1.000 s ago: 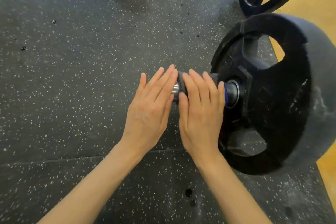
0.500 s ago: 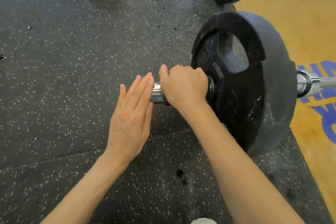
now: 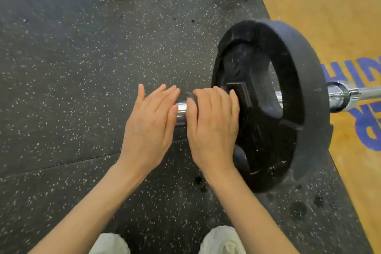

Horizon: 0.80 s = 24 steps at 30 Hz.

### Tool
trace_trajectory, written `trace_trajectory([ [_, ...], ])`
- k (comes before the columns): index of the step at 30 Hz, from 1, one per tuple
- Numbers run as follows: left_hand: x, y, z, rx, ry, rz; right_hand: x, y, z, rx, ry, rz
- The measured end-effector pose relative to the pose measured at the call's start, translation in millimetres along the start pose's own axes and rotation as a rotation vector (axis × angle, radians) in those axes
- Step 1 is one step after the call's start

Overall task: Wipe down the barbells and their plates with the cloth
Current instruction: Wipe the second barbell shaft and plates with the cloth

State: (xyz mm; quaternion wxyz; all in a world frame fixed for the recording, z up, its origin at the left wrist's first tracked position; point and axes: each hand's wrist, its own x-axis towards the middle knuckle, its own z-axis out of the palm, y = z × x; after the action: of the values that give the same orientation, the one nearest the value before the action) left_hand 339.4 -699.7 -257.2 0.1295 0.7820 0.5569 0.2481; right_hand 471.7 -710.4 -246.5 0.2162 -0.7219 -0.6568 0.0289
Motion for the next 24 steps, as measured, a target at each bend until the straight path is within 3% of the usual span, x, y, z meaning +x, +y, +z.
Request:
trace_trajectory([
  [3,-12.8,4.8,-1.3,-0.019,0.011,-0.005,-49.3,10.4,-3.4,0.043,0.013,-0.055],
  [9,-30.8,14.2,-3.5,-0.037,-0.017,0.000,-4.1,0.6,-7.5,-0.002,-0.006,0.049],
  [15,-38.6,19.2,-3.7,-0.049,0.008,-0.026,-89.6,16.1,-18.0,0.129,-0.065,-0.030],
  [20,-42.1,21.3,-2.2,-0.056,0.001,-0.036,-16.3,2.7,-15.1,0.023,-0.081,0.007],
  [24,-44.2,22.2,-4.4,-0.045,0.010,-0.028,-49.9,7.1,-25.8,0.025,-0.101,-0.039],
])
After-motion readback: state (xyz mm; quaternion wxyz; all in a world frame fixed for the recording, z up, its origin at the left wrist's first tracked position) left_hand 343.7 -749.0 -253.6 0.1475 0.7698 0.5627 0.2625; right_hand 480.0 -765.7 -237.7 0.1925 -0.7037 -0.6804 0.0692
